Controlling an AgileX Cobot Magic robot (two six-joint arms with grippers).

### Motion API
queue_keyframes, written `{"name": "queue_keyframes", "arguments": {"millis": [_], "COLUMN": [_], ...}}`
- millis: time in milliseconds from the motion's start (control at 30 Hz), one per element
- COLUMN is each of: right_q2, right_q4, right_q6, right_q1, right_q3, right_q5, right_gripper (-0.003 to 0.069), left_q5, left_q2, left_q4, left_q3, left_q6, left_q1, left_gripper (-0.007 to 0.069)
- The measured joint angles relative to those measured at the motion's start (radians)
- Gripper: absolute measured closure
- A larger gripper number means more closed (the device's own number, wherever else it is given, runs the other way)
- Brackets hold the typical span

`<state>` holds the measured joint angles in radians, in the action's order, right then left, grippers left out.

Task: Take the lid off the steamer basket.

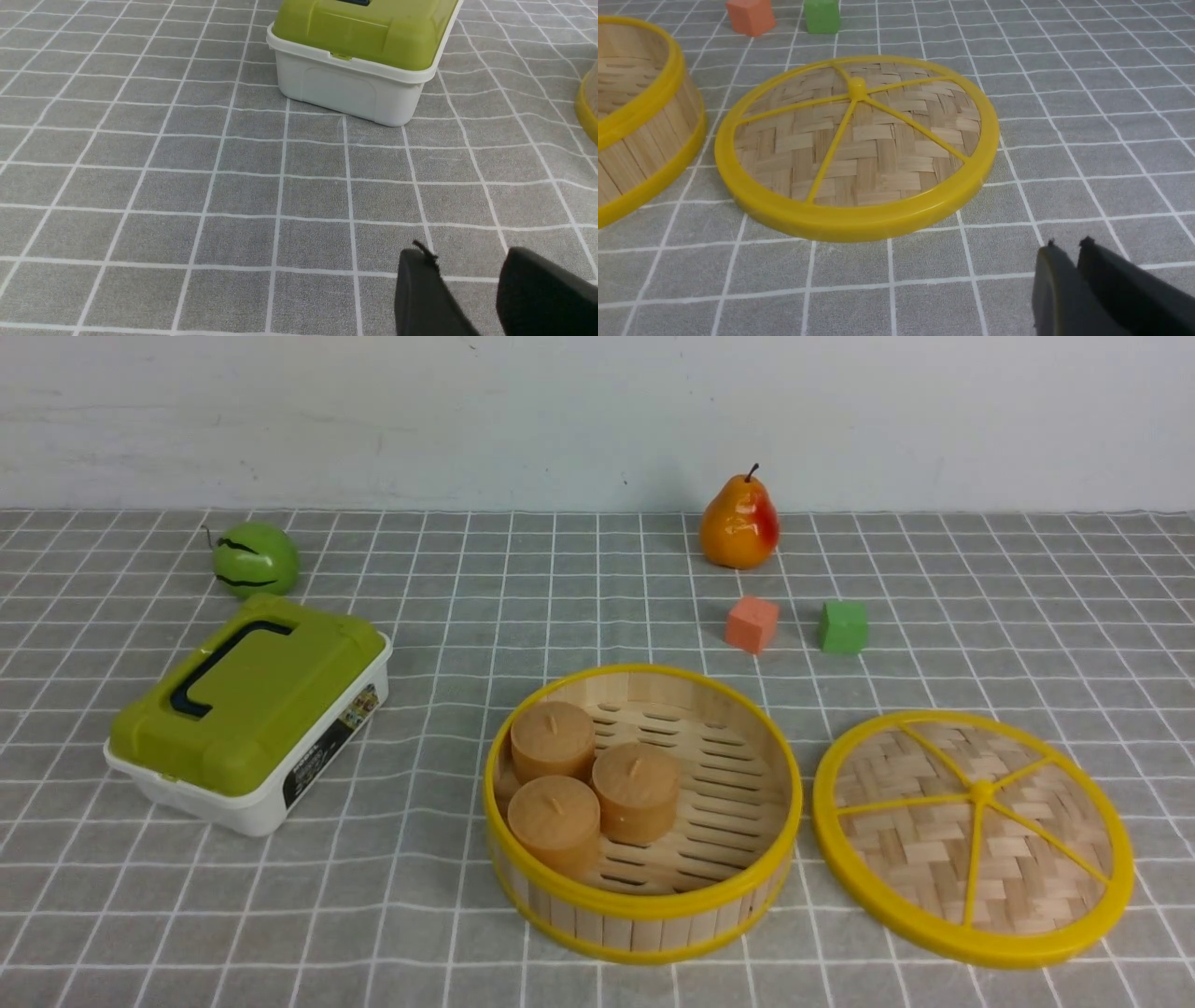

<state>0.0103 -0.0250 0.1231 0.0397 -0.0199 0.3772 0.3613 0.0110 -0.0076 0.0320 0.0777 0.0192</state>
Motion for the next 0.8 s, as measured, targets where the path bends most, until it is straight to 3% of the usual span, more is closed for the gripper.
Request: {"name": "queue_keyframes", "arguments": {"millis": [800], "right_q2": [0.0], "right_q4": [0.0], "right_q6": [0.0], "right_q1": [0.0], "right_q3": [0.001], "right_q5": [0.005], "right_gripper": [0.0594], "left_q5": [0.0], "left_q2": [0.0], "left_q4": [0.0], "left_q3": [0.0], "left_q6": [0.0], "left_q1": [0.0], "left_gripper": [0.0386]}}
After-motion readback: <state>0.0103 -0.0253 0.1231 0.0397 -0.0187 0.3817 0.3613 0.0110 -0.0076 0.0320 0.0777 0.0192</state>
